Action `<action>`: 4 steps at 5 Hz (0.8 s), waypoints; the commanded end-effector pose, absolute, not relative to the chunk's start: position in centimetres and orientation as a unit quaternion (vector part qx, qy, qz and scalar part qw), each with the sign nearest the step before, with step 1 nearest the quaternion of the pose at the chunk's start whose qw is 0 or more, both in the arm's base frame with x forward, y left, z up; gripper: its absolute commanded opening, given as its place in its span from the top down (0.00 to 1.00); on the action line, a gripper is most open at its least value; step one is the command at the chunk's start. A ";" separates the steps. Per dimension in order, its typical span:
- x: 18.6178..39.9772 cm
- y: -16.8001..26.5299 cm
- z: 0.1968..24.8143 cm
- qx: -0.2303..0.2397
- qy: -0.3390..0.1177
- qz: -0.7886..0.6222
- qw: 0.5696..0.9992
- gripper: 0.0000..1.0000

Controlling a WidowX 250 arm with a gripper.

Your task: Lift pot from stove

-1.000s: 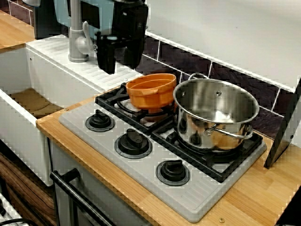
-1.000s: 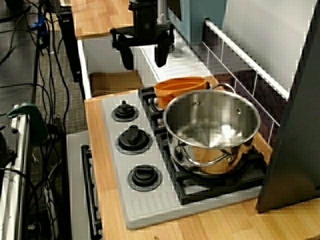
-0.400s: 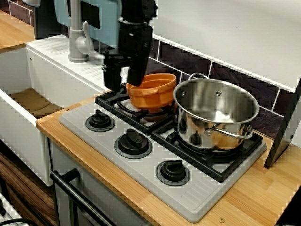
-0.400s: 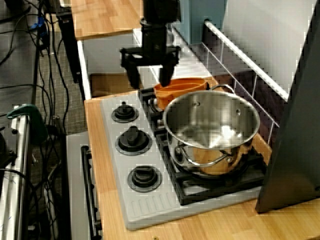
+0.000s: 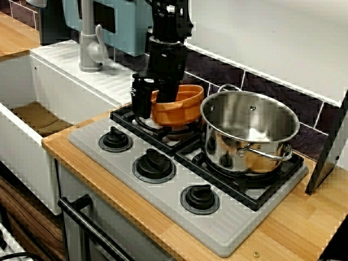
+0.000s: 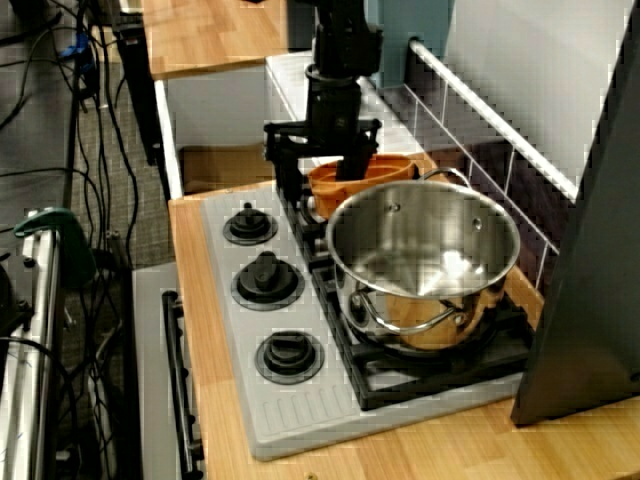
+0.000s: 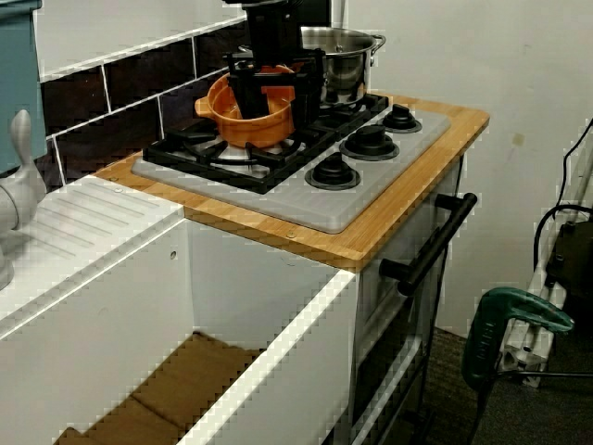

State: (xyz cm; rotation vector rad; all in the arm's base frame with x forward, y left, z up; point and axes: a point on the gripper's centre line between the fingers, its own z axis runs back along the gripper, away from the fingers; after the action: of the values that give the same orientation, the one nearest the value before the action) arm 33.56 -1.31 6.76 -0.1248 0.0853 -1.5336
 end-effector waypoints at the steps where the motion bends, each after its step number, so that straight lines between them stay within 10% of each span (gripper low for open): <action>1: 33.8 -0.8 7.7 -0.036 0.009 -0.643 0.765 1.00; 4: 33.1 0.3 10.4 -0.038 0.019 -0.651 0.757 1.00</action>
State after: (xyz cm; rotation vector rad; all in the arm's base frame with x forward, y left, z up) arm 32.83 -0.96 8.11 -0.1373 0.0936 -1.4476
